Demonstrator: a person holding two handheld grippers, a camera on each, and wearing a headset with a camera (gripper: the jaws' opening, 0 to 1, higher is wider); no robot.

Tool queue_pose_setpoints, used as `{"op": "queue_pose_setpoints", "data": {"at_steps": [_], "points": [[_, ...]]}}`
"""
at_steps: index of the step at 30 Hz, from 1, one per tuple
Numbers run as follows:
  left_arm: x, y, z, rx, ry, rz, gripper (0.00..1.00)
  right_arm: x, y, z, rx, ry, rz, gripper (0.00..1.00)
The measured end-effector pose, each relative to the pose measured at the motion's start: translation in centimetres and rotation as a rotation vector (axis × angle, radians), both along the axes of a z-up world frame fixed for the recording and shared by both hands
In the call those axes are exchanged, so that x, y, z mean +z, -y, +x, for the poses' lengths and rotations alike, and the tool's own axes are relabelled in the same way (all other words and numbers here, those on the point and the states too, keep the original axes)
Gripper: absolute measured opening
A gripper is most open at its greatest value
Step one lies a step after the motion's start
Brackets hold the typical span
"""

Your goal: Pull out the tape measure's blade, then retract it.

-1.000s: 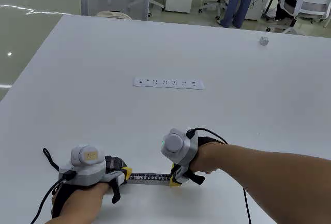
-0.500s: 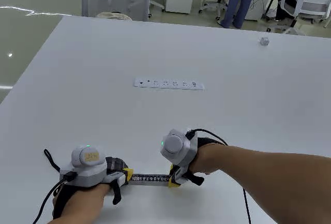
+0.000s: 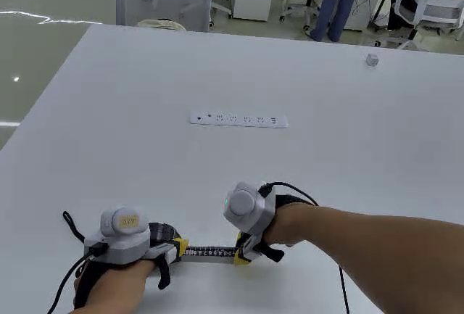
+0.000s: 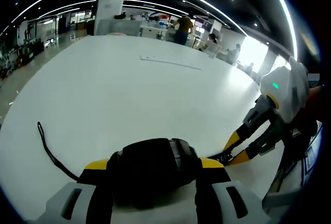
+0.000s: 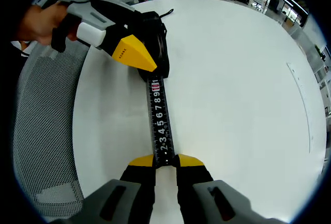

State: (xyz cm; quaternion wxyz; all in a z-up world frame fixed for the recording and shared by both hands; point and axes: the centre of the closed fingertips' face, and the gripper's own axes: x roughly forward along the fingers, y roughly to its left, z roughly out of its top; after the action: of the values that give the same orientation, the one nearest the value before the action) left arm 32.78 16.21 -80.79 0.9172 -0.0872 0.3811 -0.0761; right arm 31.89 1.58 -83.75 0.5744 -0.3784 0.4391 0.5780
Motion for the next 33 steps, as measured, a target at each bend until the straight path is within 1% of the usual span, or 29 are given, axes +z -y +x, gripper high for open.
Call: {"op": "queue_pose_setpoints", "data": {"at_steps": [8,13,33], "points": [[0.0,0.0,0.0,0.000,0.001,-0.001,0.61,-0.1,-0.3,0.0,-0.012,0.001,0.002,0.14],[0.0,0.0,0.0,0.000,0.002,0.000,0.61,-0.1,-0.6,0.0,0.000,0.010,0.005,0.14],[0.0,0.0,0.0,0.000,0.003,-0.009,0.61,-0.1,-1.6,-0.1,-0.012,-0.001,0.018,0.14]]}}
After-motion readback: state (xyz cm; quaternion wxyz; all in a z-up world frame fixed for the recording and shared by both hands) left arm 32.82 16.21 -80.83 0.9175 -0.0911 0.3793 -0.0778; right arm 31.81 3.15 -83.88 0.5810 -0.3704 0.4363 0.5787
